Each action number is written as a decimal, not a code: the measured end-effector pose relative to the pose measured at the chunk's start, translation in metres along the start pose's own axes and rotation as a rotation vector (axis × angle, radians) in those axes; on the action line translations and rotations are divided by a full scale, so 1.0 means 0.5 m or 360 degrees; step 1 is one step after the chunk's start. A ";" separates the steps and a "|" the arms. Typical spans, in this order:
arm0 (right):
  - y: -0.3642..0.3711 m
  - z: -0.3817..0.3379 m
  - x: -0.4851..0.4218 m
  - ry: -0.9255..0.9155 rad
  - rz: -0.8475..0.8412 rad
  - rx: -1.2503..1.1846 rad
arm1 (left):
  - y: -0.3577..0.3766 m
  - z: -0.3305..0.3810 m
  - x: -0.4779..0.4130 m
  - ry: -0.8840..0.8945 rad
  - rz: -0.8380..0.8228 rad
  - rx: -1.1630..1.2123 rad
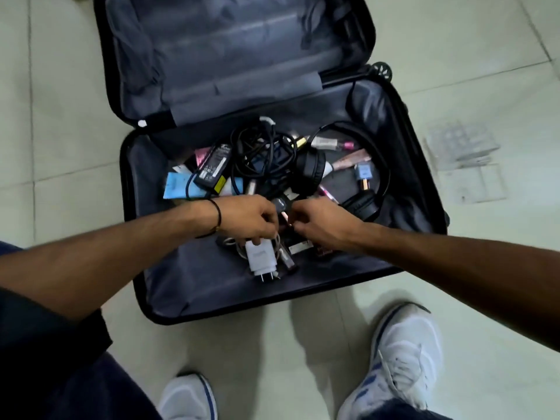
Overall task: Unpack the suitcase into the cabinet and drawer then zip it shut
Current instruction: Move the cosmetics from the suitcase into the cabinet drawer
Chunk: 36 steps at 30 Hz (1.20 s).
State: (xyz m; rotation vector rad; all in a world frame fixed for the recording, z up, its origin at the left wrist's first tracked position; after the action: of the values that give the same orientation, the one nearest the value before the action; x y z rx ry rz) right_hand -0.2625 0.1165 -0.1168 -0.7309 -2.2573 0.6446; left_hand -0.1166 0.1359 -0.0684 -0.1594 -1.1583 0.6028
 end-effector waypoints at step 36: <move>0.030 0.097 0.068 -0.0078 0.0003 0.0576 | 0.055 -0.072 -0.008 0.0291 0.0508 -0.0680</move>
State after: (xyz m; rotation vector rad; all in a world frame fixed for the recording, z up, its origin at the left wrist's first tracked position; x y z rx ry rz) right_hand -0.3135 0.1379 -0.1428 -0.5419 -2.1005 1.0471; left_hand -0.0955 0.1632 -0.0979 -0.7609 -1.0782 0.5979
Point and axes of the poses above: each hand's wrist, its own x-axis away from the middle knuckle, its own y-axis out of the palm, z = x × y, the point moved 4 cm from there along -x, towards the middle knuckle, and after that the axes turned 1 degree about z, right-handed, at the moved point
